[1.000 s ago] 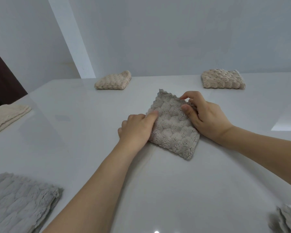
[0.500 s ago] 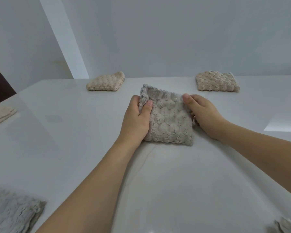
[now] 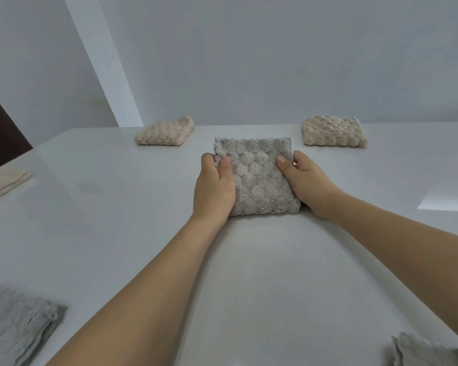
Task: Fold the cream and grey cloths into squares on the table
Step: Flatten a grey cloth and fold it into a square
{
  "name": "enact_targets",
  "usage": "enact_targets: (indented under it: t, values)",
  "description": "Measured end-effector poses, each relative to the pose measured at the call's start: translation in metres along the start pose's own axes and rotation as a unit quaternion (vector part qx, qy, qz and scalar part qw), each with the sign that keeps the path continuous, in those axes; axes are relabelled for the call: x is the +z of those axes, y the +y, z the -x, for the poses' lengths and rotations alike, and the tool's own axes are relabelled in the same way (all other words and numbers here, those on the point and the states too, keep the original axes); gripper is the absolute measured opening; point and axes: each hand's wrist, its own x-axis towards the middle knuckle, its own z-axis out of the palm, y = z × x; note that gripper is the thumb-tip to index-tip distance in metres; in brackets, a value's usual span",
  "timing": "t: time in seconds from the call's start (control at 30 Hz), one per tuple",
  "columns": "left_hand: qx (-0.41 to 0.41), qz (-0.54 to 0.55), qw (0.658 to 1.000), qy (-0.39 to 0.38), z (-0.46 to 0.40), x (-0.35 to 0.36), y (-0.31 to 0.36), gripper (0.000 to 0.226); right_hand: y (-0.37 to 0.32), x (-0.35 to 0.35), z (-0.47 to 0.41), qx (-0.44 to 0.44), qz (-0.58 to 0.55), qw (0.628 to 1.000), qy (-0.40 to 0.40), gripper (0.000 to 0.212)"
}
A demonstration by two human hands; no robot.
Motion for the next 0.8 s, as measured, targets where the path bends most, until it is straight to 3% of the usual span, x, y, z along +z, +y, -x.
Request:
enact_targets:
  t: [0.1, 0.2, 0.33, 0.63, 0.8]
  values:
    - [-0.055, 0.022, 0.998, 0.012, 0.006, 0.014, 0.013, 0.025, -0.005, -0.006, 0.000, 0.023, 0.032, 0.999, 0.023, 0.039]
    - [-0.103, 0.039, 0.994, -0.006, 0.013, 0.038, 0.029, 0.030, -0.004, -0.030, -0.001, 0.097, -0.024, 0.995, 0.021, 0.049]
    - [-0.132, 0.064, 0.988, -0.040, 0.028, 0.076, 0.058, 0.042, 0.006, -0.081, 0.010, 0.107, 0.020, 0.992, 0.068, 0.048]
    - [-0.193, 0.039, 0.956, -0.218, 0.063, 0.152, 0.117, 0.010, 0.039, -0.206, 0.050, 0.092, 0.132, 0.977, 0.139, 0.044]
    - [-0.181, 0.055, 0.946, -0.264, 0.088, 0.201, 0.143, 0.011, 0.059, -0.263, 0.074, 0.079, 0.229, 0.950, 0.195, 0.039]
